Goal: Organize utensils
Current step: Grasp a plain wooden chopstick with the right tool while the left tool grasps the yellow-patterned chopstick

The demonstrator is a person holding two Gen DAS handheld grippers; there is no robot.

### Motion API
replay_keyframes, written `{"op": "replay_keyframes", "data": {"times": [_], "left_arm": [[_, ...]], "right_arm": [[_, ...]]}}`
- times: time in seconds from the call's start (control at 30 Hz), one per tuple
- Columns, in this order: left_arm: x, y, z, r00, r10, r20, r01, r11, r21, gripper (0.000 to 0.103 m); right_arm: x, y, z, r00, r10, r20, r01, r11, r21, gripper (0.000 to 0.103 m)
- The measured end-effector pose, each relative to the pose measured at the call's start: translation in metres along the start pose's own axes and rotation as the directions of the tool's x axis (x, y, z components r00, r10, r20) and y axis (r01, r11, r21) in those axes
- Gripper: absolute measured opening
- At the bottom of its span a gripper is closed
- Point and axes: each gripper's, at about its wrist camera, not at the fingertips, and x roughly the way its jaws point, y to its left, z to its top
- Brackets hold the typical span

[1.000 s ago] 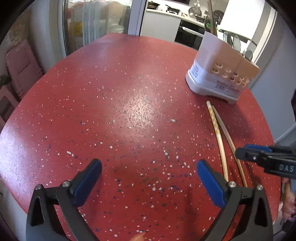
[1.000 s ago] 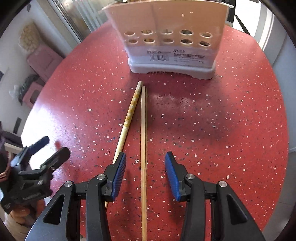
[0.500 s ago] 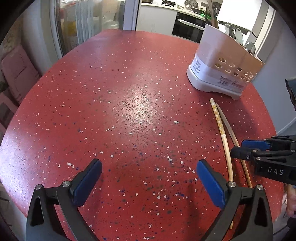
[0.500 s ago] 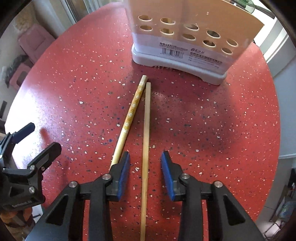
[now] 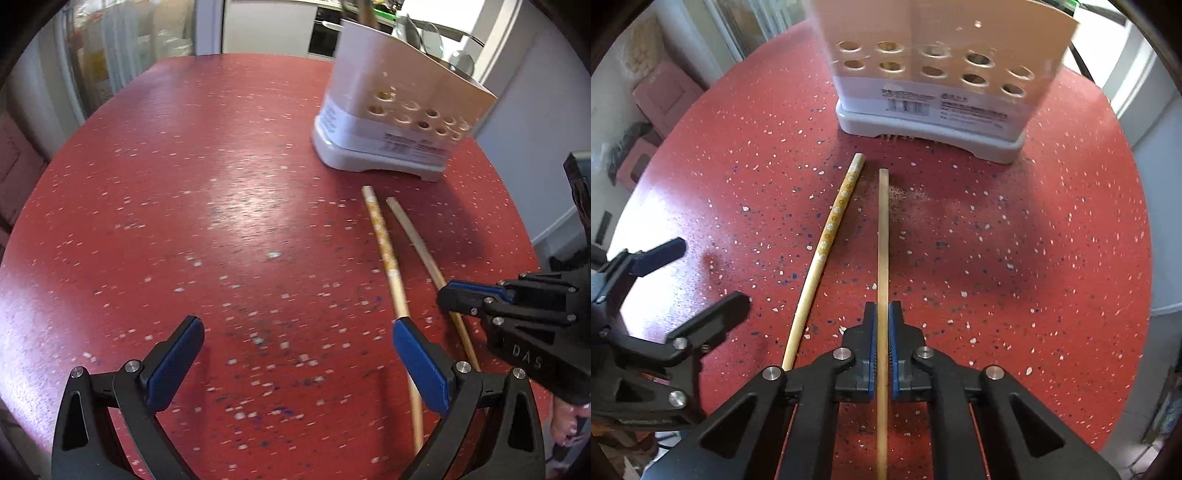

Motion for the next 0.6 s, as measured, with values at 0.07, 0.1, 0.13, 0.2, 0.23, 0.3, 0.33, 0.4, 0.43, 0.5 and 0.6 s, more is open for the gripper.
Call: {"op": "replay_keyframes", "data": {"times": [0.07,0.1,0.13,0.2,0.23,0.3,0.33,0.4,0.43,0.5,0.6], "left_arm": [[0.006,-0.011,0.006,1.0,-0.009,-0.014,0.009,1.0,0.014,0.103],[0.012,-0.017,0.009,1.0,-0.01,-0.022,0.01,1.0,0.021,0.103],[0.015,-0.022,0.012,1.0,-0.01,-0.029,0.011,1.0,0.027,0.103],[0.021,-0.031,0.017,0.999,-0.008,-0.048,0.009,0.999,0.039,0.103],[0.024,-0.035,0.019,0.998,-0.006,-0.056,0.008,0.999,0.04,0.103],[0.031,-0.045,0.026,0.997,0.004,-0.071,0.0,0.999,0.046,0.099],[0.034,-0.049,0.029,0.997,0.019,-0.078,-0.014,0.998,0.055,0.098],[0.038,-0.059,0.035,0.995,0.03,-0.09,-0.023,0.997,0.076,0.093],[0.04,-0.063,0.038,0.994,0.044,-0.096,-0.036,0.995,0.09,0.092],[0.045,-0.073,0.044,0.991,0.061,-0.119,-0.046,0.991,0.124,0.089],[0.055,-0.088,0.053,0.986,0.08,-0.148,-0.057,0.986,0.155,0.089]], "right_arm": [[-0.005,-0.013,-0.007,1.0,0.022,0.019,-0.022,1.0,0.015,0.006],[-0.007,-0.017,-0.008,0.999,0.027,0.027,-0.027,0.999,0.022,0.006],[-0.01,-0.021,-0.009,0.999,0.033,0.037,-0.034,0.999,0.027,0.006],[-0.015,-0.026,-0.012,0.997,0.042,0.058,-0.044,0.998,0.035,0.006],[-0.018,-0.029,-0.013,0.997,0.047,0.066,-0.05,0.998,0.037,0.006],[-0.02,-0.03,-0.014,0.995,0.056,0.079,-0.059,0.997,0.043,0.006],[-0.022,-0.032,-0.015,0.994,0.063,0.088,-0.067,0.997,0.048,0.006],[-0.024,-0.037,-0.016,0.992,0.079,0.098,-0.085,0.995,0.055,0.006],[-0.026,-0.037,-0.017,0.991,0.086,0.104,-0.092,0.994,0.056,0.006],[-0.032,-0.04,-0.021,0.989,0.095,0.112,-0.102,0.993,0.056,0.006],[-0.039,-0.044,-0.021,0.986,0.11,0.125,-0.118,0.991,0.058,0.006]]}}
